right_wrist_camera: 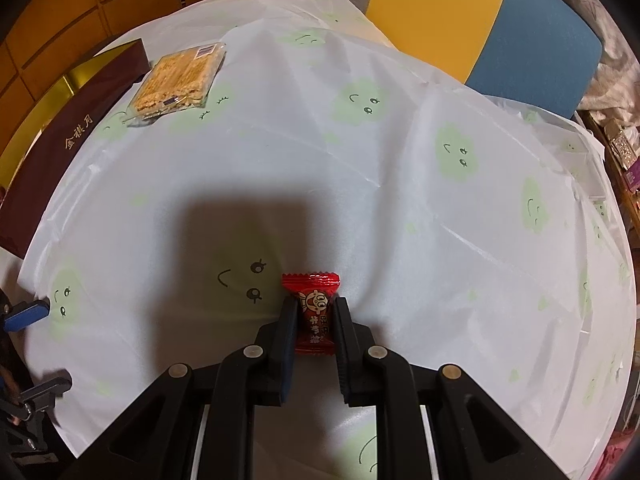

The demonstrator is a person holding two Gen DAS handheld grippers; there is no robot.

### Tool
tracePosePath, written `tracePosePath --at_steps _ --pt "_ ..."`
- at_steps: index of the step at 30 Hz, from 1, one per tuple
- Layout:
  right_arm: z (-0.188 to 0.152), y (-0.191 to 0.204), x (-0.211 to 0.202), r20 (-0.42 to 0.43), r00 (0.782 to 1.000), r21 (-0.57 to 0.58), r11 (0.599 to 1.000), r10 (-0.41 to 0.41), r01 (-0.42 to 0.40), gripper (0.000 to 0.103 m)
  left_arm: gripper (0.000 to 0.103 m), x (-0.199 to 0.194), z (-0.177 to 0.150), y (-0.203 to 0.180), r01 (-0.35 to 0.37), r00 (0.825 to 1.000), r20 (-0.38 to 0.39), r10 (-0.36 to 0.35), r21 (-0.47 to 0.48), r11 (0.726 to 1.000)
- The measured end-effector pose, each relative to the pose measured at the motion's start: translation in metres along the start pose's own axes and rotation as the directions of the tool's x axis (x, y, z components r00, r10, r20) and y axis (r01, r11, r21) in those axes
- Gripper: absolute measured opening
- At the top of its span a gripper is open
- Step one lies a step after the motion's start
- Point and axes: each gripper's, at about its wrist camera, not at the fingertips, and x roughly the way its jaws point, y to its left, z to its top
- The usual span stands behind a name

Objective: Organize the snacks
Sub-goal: 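Grasp the rice-cracker bar pack with the left tool while the right tool holds the red candy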

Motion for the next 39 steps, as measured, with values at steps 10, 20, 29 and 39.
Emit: tracePosePath --at_steps 10,20,29,39 --pt "-0.004 0.013 -0.002 0.012 1.000 -0.032 0.999 -0.027 0.027 0.017 0.057 0.001 0.001 0.000 0.002 1.000 -0.008 -0.002 -0.014 1.000" --pt "-0.007 0.026 -0.004 0.017 0.999 -0.055 0.997 -0.046 0.047 0.017 0.058 0.004 0.023 0.011 0.050 0.994 -0.093 -0.062 -0.124 0.991" --pt "-0.007 0.034 -0.006 0.018 0.998 -0.079 0.995 -0.062 0.063 0.017 0.063 0.006 0.085 0.031 0.031 0.995 -0.083 -0.053 -0.249 0.968" --pt "-0.006 0.037 -0.004 0.014 0.997 -0.098 0.992 -0.074 0.075 0.017 0.076 0.047 0.161 0.088 -0.043 0.991 -0.135 -0.019 -0.445 0.894"
